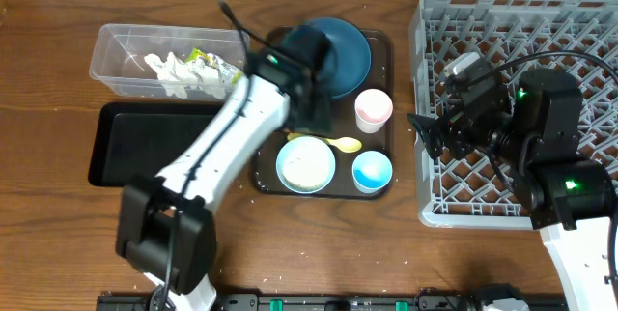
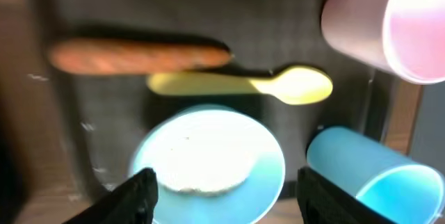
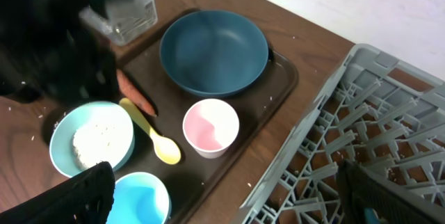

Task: Sort waste into correct bins and load items into the dishwasher rack
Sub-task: 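Reach the left gripper to the light-blue rice bowl and grasp its rim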

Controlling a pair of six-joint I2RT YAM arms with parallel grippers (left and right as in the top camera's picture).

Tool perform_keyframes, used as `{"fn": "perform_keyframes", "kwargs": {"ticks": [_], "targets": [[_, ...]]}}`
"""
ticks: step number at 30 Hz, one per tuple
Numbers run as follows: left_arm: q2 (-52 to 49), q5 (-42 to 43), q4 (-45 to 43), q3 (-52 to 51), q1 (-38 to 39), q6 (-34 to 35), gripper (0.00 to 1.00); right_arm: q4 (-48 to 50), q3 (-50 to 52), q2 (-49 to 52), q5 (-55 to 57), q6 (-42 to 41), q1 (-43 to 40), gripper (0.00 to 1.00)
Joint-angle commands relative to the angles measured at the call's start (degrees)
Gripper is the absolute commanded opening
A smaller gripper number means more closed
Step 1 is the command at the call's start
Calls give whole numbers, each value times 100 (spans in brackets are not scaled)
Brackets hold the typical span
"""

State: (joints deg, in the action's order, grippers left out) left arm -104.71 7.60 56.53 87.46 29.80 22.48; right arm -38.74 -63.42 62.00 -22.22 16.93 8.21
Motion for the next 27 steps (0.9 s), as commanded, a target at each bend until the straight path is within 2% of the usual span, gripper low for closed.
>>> {"fn": "perform_keyframes", "kwargs": {"ticks": [1,11,16,19,22,27], "targets": [[-133,-28,-271,-398,293,647,65,-9,-131,2,-74,-87,-74,99],[-667,-264,-531,-485,868,960,62,-90,-131,4,-74,-92,-74,99],[-922,-264,-527,-485,907,960,56,-138,-131,4,-74,-190,-74,99],[-927,-267,-544,-485,907,957,48,-138,-131,7,-72,-190,-74,99],[-940,-267,-549,-485,907,962,31,-136,-131,4,-72,-190,-74,99],[-1049,-264,-542,-485,979,1126,22,-138,-131,4,-74,-195,-74,98]]}}
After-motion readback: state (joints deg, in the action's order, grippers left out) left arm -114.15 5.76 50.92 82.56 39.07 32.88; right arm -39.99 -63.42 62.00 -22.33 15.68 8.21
